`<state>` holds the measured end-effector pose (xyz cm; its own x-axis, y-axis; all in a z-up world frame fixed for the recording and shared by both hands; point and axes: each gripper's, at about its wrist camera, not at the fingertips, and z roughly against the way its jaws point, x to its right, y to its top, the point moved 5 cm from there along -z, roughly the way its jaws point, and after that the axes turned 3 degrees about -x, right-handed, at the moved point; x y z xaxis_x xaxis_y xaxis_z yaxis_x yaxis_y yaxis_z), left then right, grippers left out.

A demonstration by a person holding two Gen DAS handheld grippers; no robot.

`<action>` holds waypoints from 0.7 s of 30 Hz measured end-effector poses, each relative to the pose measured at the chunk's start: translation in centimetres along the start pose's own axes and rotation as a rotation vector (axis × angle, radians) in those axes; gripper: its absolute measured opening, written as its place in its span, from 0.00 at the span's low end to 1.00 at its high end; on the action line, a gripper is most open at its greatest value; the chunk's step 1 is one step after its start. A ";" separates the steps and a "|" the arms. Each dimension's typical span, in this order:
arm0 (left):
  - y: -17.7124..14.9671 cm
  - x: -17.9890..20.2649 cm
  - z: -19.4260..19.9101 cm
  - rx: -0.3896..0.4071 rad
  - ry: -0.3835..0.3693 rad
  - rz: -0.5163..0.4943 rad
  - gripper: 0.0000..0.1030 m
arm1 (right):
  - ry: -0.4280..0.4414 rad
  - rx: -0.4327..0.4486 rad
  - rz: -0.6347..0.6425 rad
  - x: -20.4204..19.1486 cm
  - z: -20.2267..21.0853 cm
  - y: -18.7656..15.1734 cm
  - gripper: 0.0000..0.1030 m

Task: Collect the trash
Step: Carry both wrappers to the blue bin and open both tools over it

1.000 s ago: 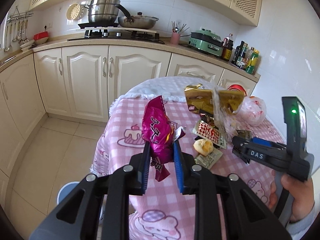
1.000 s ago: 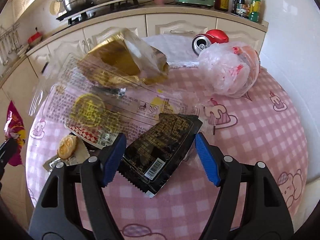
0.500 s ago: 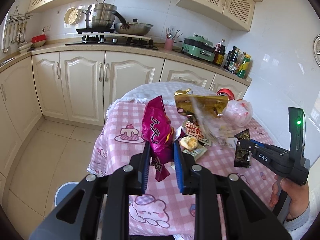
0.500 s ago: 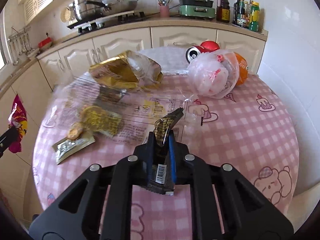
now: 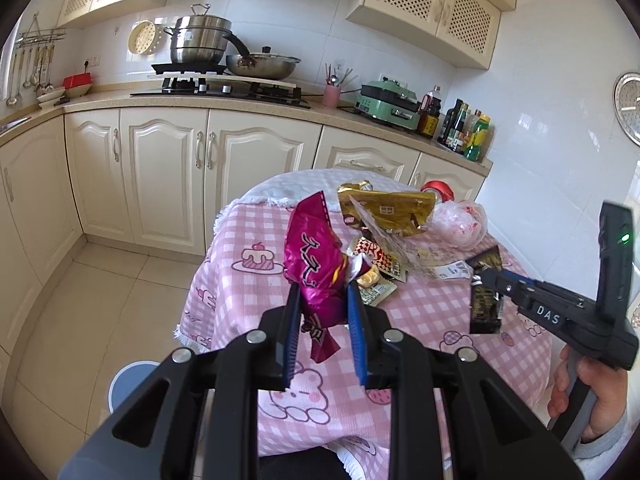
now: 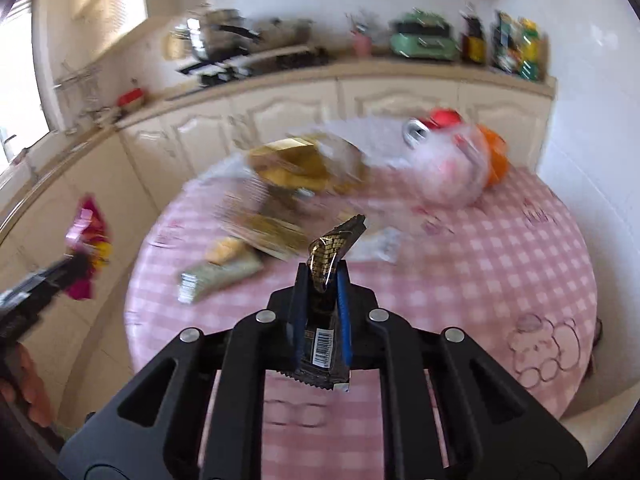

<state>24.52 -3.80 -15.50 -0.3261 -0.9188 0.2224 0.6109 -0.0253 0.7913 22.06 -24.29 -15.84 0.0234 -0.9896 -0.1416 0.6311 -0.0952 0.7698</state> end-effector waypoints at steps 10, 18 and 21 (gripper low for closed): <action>-1.7 -8.3 3.4 0.023 0.108 0.119 0.21 | 0.273 -0.062 0.235 -17.6 -4.8 -0.4 0.13; -5.8 -19.8 2.9 -0.069 0.254 0.288 0.21 | 0.369 -0.194 0.350 -28.5 -13.1 -4.0 0.14; -7.8 -23.8 1.1 -0.132 0.277 0.367 0.21 | 0.369 -0.235 0.372 -30.6 -16.0 -5.4 0.14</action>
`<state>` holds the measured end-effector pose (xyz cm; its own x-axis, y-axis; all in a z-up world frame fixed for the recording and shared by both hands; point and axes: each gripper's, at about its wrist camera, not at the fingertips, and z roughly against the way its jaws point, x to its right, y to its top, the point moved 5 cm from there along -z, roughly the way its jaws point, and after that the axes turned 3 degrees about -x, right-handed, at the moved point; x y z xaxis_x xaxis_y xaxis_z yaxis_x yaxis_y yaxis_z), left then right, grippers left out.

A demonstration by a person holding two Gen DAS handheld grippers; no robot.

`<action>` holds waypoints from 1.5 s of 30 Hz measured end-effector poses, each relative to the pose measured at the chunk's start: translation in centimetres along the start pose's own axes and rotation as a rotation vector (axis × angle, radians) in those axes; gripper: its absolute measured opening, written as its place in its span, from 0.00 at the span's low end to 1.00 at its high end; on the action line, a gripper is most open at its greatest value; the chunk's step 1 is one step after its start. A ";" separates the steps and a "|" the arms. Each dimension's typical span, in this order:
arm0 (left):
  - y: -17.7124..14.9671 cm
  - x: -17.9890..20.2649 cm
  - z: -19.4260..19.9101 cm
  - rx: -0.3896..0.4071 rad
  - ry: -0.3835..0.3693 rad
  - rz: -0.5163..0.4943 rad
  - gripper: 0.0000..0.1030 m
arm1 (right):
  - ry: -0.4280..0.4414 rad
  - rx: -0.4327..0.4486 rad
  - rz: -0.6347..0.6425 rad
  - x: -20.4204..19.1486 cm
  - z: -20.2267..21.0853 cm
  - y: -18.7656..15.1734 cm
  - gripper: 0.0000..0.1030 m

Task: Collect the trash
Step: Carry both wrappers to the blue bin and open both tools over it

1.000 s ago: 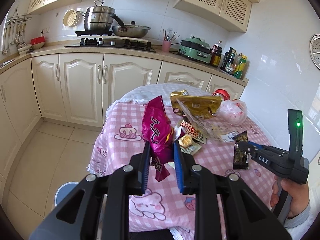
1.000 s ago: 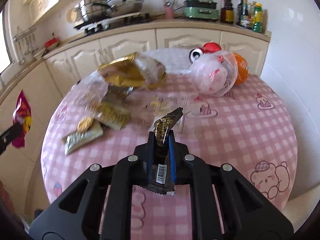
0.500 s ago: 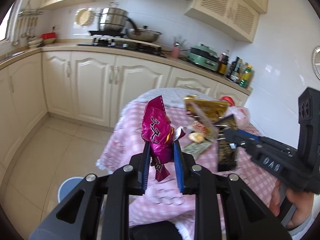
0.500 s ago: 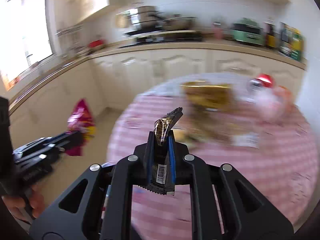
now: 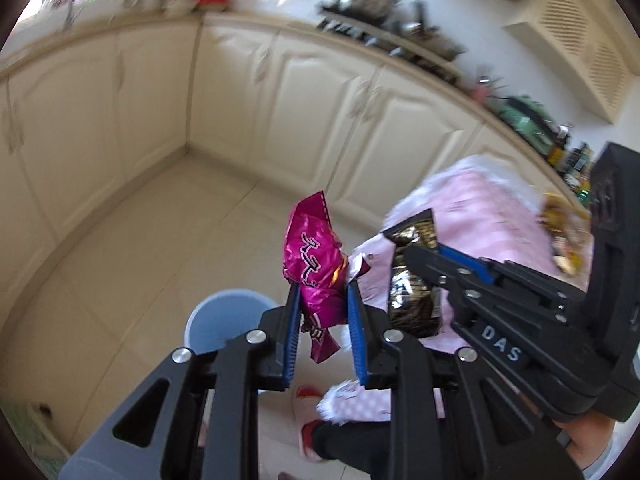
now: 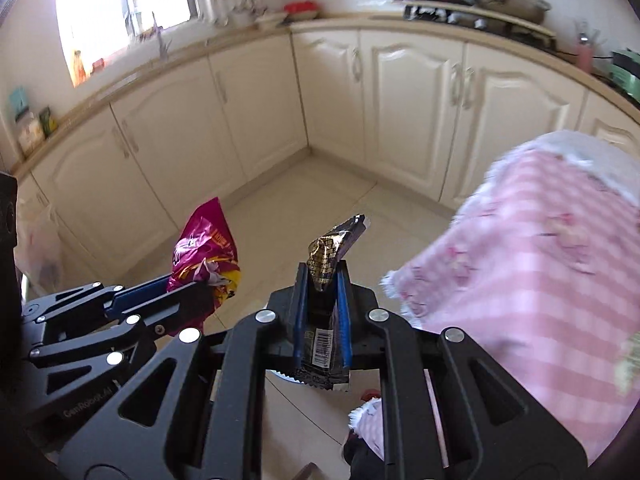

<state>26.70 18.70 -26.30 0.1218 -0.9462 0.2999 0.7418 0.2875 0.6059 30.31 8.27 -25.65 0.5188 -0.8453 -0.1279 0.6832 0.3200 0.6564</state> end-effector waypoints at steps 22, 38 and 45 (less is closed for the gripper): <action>-0.1 -7.6 -9.8 -0.127 0.080 0.149 0.57 | 0.017 -0.211 -0.032 -0.3 -12.7 -2.8 0.14; -0.1 -11.0 -7.1 -0.080 0.152 0.190 0.57 | 0.030 -0.172 -0.020 -2.5 -14.2 -0.6 0.23; 0.3 -11.3 -6.3 -0.068 0.167 0.193 0.57 | 0.033 -0.123 -0.007 -3.1 -12.9 0.4 0.48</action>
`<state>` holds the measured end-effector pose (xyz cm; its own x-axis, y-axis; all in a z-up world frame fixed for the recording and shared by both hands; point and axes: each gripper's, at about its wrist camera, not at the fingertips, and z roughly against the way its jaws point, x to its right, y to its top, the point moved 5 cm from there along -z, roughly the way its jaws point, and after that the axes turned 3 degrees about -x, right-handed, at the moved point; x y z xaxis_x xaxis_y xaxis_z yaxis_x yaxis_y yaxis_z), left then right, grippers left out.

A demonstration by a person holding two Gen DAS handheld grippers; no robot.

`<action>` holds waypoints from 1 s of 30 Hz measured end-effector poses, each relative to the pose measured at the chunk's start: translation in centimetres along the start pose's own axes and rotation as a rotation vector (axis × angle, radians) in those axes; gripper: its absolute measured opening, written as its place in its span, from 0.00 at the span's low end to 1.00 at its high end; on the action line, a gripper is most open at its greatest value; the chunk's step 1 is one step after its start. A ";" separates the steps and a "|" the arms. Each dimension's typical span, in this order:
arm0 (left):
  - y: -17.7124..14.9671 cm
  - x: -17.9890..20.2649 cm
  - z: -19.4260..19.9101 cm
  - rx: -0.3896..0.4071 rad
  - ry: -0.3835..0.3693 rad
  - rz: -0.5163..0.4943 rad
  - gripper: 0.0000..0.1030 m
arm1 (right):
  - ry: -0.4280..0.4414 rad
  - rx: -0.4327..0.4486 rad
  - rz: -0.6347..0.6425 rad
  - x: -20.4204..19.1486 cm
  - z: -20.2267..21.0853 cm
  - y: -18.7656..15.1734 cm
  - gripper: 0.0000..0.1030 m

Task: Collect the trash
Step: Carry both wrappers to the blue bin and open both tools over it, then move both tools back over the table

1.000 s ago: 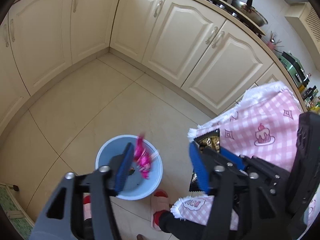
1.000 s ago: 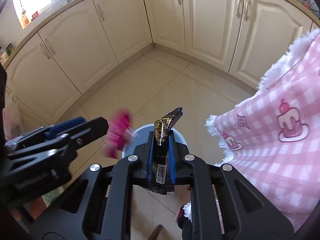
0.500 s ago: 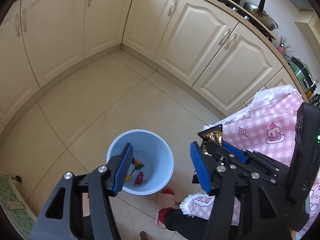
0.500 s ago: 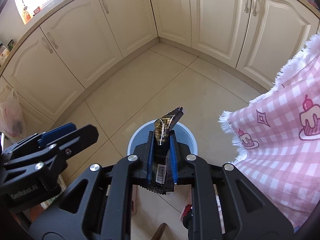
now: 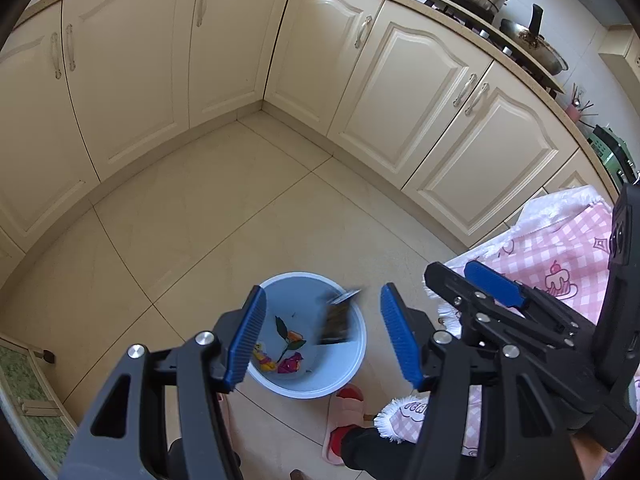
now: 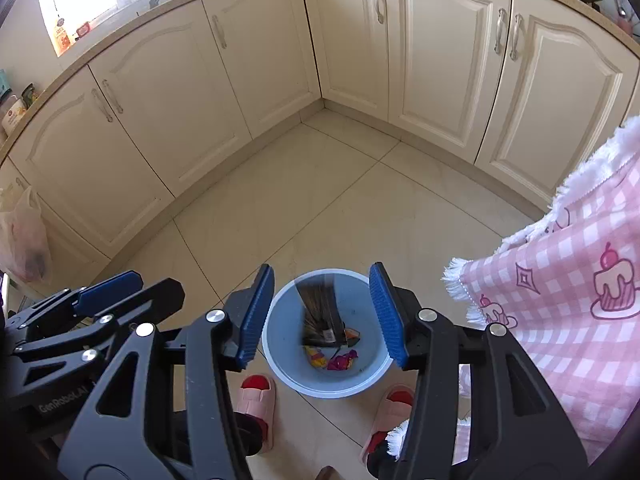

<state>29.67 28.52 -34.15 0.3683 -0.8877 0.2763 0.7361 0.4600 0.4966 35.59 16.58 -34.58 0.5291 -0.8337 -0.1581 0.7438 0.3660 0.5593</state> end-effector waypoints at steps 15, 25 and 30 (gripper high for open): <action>0.4 6.2 9.2 0.134 -0.069 -0.111 0.57 | -0.101 0.212 -0.011 2.1 13.8 -0.8 0.48; -4.0 21.8 15.8 0.182 -0.273 -0.404 0.60 | -0.302 0.410 -0.148 12.3 29.6 -6.0 0.52; -7.9 30.1 15.1 0.112 -0.363 -0.575 0.60 | -0.415 0.428 -0.262 19.4 34.3 -10.2 0.55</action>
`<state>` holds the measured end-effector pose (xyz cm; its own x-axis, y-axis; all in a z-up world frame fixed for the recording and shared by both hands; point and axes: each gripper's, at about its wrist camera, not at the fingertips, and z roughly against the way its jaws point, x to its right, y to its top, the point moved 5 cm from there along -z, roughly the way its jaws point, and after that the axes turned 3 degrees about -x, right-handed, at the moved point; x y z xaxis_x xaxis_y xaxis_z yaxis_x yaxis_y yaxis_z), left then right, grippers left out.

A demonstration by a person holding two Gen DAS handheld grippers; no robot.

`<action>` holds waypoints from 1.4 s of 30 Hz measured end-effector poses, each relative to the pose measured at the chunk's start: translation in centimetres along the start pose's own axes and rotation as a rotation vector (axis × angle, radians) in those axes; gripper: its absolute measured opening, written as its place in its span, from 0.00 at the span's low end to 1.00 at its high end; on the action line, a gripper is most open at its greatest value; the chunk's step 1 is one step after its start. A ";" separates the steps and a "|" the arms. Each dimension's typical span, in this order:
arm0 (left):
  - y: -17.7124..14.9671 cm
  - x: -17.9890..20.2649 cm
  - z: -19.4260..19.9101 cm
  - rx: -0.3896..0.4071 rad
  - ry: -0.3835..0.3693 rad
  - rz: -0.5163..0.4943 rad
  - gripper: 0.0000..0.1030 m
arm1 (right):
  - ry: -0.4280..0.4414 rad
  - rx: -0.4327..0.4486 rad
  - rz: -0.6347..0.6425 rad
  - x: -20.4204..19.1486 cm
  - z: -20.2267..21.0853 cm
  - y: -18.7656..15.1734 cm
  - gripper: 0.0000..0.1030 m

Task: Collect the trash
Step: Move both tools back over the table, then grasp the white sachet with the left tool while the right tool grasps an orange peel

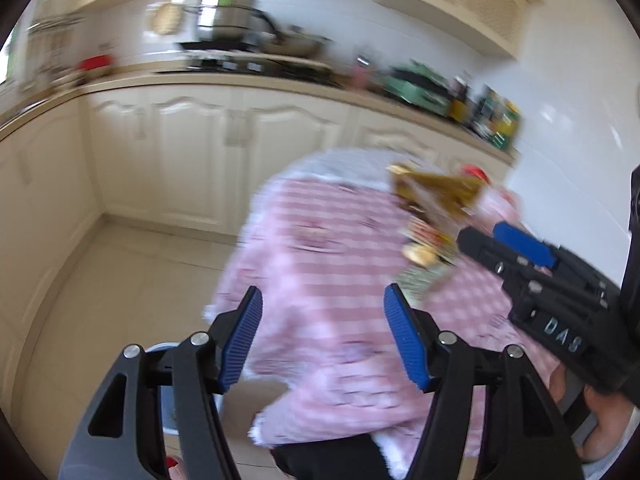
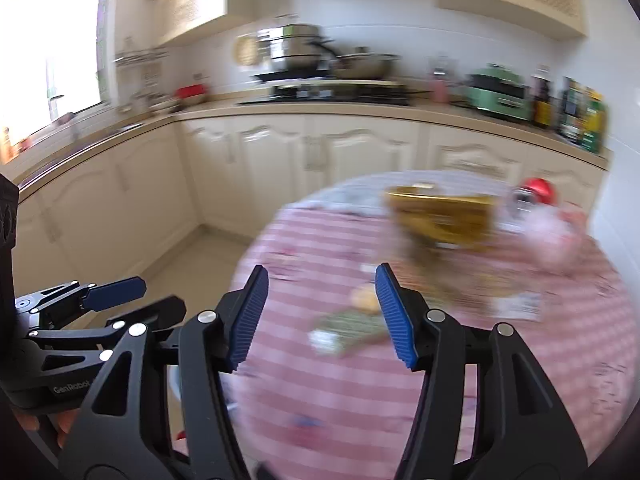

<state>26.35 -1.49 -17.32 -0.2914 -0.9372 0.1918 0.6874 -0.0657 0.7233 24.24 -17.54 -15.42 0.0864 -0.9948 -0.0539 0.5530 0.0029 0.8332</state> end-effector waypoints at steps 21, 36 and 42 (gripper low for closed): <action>0.7 9.3 -10.9 -0.191 0.034 -0.295 0.43 | -0.061 -0.129 -0.127 9.9 -2.6 -3.8 0.59; 0.2 7.5 -5.9 -0.138 -0.220 -0.048 0.26 | -0.022 -0.114 -0.130 7.8 -1.5 -3.2 0.59; 0.2 4.4 -3.3 -0.032 -0.080 0.008 0.26 | 0.007 -0.146 -0.091 5.2 -2.7 -2.9 0.59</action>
<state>27.40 -6.74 -18.46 -0.3371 -0.9074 0.2509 0.7107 -0.0705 0.6999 25.33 -22.46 -19.63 0.0355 -0.9909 -0.1297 0.6730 -0.0722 0.7361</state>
